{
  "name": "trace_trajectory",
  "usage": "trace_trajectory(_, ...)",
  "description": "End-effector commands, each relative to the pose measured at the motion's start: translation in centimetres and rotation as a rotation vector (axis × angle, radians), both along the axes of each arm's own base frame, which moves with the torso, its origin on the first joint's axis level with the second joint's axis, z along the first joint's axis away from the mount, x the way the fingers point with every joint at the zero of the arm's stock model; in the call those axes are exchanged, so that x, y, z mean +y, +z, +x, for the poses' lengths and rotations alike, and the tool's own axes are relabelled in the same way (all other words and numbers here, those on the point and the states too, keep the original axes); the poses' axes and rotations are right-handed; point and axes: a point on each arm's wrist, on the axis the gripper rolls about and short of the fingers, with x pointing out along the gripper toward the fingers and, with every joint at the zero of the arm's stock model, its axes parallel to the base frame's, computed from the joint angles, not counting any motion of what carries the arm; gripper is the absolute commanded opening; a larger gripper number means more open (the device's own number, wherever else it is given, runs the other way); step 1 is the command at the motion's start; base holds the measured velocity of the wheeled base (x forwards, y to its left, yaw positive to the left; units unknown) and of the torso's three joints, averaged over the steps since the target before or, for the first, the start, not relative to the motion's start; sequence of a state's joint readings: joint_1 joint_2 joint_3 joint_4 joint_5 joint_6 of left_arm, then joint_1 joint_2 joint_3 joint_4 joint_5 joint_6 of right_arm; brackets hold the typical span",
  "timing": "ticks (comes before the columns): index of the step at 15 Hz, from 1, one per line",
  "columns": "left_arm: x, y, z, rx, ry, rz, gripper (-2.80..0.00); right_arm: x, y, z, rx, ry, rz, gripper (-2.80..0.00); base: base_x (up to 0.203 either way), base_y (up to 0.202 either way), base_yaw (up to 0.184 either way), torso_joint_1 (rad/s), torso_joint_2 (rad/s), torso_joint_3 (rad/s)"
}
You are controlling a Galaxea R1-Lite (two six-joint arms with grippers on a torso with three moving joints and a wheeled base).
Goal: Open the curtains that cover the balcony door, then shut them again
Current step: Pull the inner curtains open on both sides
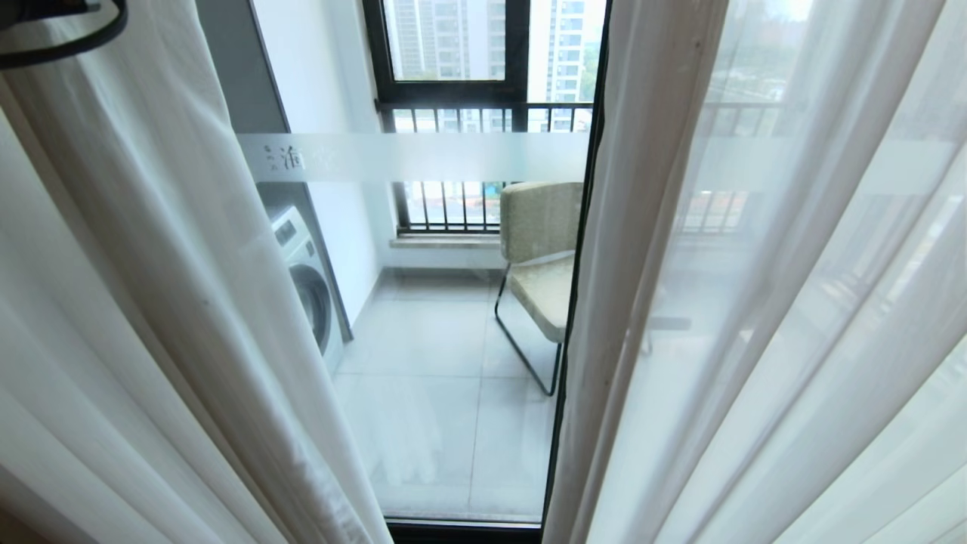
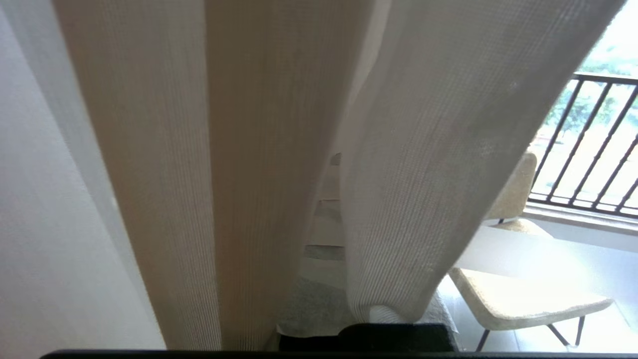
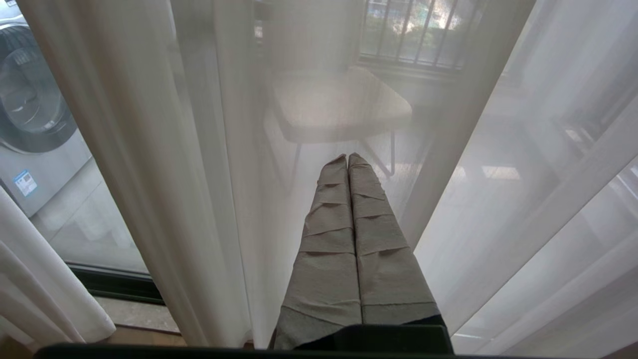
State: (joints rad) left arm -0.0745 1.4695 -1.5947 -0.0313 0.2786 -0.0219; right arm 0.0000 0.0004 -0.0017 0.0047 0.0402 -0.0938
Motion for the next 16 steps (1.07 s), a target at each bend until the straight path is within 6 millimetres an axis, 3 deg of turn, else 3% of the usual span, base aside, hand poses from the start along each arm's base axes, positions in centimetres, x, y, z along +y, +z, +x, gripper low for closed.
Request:
trace_trajectory(1,0.9,0.2,-0.3,-0.008,0.038,-0.002,-2.80,0.0,0.0,0.0,0.000,0.000,-0.001,-2.80,0.000,0.000,0.000,0.000,0.00,0.000)
trace_trajectory(5,1.9,0.1,-0.5,-0.011,0.077,-0.018,-2.80,0.0,0.0,0.0,0.000,0.001,-0.001,-2.80,0.000,0.000,0.000,0.000,0.00,0.000)
trace_trajectory(16,1.6,-0.3,-1.8,0.000,-0.017,-0.015,-2.80,0.0,0.0,0.0,0.001,0.000,-0.001,-2.80,0.000,0.000,0.000,0.000,0.00,0.000)
